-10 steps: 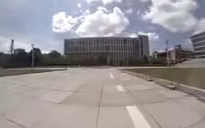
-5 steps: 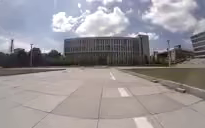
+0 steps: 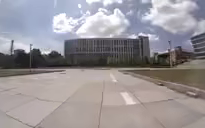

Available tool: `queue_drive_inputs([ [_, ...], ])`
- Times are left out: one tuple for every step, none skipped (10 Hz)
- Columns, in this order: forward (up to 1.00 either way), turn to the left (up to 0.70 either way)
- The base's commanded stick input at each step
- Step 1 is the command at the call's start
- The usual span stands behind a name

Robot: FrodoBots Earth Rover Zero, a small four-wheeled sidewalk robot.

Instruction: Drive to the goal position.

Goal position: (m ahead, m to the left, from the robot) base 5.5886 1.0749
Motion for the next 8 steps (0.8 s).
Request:
queue_drive_inputs([
  [0.7,0.0],
  [0.7,0.0],
  [0.7,0.0],
  [0.7,0.0],
  [0.7,0.0],
  [0.7,0.0],
  [0.7,0.0],
  [0.7,0.0],
])
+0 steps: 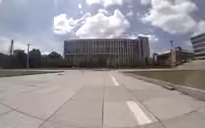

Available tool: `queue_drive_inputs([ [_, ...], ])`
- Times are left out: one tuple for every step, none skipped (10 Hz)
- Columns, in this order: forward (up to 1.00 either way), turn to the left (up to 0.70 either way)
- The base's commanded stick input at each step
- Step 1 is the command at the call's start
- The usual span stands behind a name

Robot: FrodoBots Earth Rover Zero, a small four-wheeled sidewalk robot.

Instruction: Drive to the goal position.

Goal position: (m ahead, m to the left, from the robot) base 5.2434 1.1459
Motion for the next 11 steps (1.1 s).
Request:
queue_drive_inputs([
  [0.7,0.0],
  [0.7,0.0],
  [0.7,0.0],
  [0.7,0.0],
  [0.7,0.0],
  [0.7,0.0],
  [0.7,0.0],
  [0.7,0.0],
  [0.7,0.0],
  [0.7,0.0],
  [0.7,0.0],
])
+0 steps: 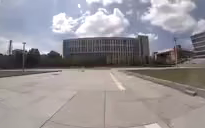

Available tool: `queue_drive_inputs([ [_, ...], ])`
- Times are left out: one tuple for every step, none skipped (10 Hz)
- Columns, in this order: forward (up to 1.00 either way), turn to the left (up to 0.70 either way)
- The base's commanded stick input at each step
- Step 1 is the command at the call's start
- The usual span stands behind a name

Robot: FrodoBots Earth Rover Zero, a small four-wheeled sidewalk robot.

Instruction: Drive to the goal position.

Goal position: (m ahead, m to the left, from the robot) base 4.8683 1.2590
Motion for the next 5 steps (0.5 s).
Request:
queue_drive_inputs([
  [0.7,0.0],
  [0.7,0.2],
  [0.7,0.35],
  [0.7,0.25],
  [0.7,0.01],
])
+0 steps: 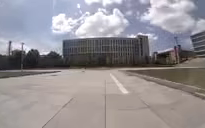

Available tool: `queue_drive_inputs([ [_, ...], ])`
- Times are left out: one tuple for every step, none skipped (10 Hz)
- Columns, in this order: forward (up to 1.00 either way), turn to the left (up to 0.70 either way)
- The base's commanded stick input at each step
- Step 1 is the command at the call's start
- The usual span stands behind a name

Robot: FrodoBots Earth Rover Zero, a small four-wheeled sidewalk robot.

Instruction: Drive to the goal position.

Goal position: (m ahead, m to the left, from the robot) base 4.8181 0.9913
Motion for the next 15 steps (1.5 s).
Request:
queue_drive_inputs([
  [0.7,0.0],
  [0.7,0.0],
  [0.7,0.0],
  [0.7,0.0],
  [0.7,0.0],
  [0.7,0.03],
  [0.7,0.08],
  [0.7,-0.01],
  [0.7,-0.35],
  [0.7,-0.23],
  [0.7,0.06],
  [0.7,0.0],
  [0.7,0.0],
  [0.7,0.0],
  [0.7,0.0],
])
